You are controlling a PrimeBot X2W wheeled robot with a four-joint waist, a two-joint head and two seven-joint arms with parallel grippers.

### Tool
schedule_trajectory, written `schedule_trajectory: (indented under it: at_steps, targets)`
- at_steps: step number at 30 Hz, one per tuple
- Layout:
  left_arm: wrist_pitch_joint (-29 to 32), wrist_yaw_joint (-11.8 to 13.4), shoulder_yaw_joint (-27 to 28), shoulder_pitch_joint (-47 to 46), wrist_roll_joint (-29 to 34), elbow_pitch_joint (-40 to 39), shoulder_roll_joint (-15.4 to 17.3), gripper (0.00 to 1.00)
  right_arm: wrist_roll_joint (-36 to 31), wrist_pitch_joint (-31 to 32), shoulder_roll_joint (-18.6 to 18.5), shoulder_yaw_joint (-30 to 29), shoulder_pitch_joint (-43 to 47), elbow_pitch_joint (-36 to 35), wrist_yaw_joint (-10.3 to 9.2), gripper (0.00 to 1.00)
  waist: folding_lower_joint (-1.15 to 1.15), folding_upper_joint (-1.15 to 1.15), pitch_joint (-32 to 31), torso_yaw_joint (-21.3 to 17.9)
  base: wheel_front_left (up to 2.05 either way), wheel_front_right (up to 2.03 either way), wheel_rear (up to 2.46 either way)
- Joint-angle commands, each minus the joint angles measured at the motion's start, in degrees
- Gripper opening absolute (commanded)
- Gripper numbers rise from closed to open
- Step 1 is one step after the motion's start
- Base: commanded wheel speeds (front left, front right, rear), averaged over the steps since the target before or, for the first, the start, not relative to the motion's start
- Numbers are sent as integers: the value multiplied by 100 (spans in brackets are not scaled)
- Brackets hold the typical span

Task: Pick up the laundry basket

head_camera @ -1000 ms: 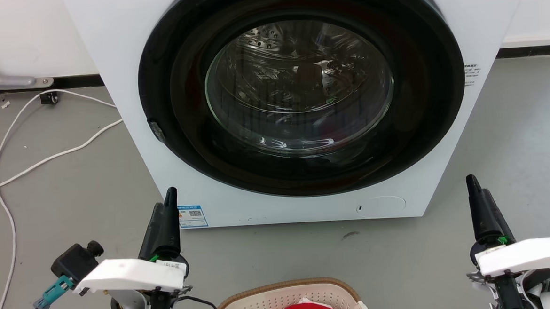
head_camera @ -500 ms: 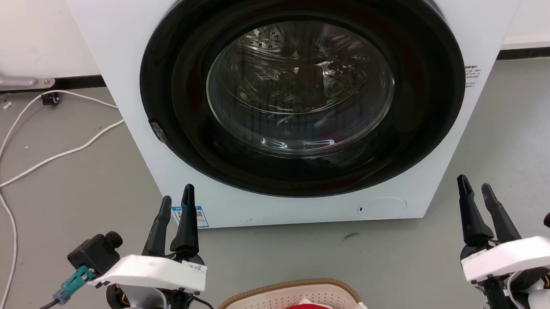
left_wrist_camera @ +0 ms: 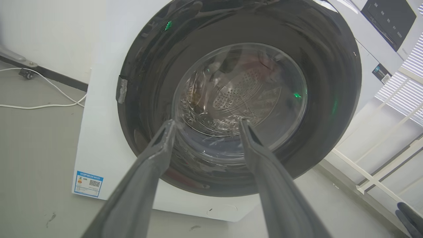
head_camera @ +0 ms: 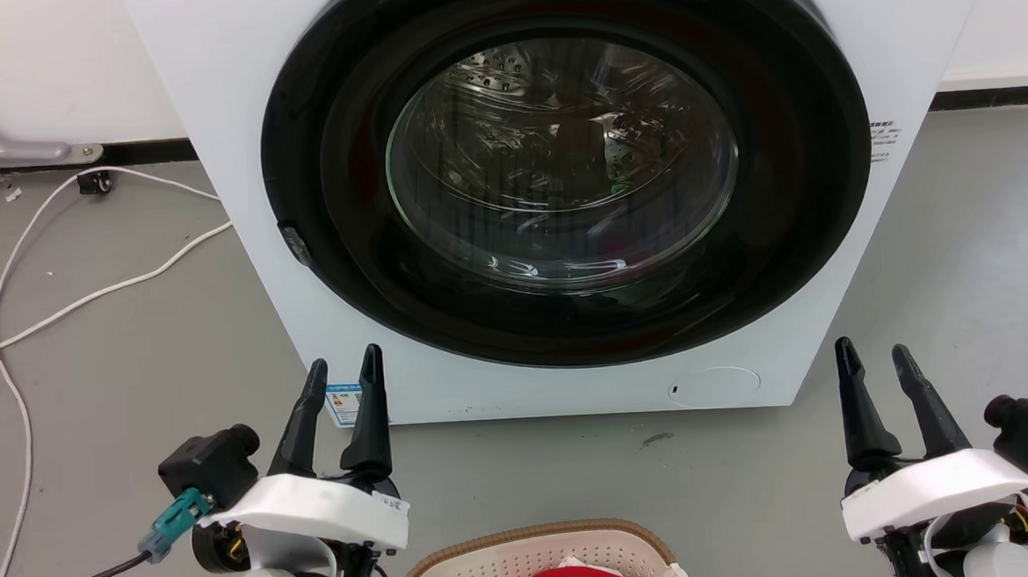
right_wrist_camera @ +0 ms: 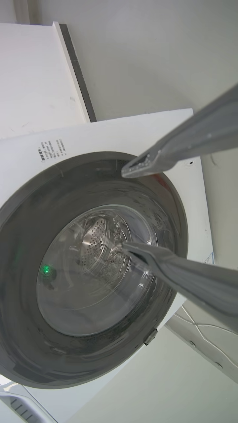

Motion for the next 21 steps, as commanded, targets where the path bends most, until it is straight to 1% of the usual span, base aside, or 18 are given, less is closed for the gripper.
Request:
schedule_trajectory:
  at_steps: [1, 13, 21]
  targets:
    - [-56, 31, -26, -110, 173, -39, 6, 100, -161, -62, 14, 16, -47, -34, 1, 100, 0, 0, 3, 2, 0, 0, 0]
    - [-214, 122, -91, -62, 962, 31, 1, 100, -995, -221, 24, -1, -67, 137, 1, 100, 0, 0, -2, 18, 0, 0, 0]
    - [-316, 167, -124, -6, 1422, 91, -3, 100, -1438, -319, 29, 15, -83, 267, 1, 100, 0, 0, -9, 28, 0, 0, 0]
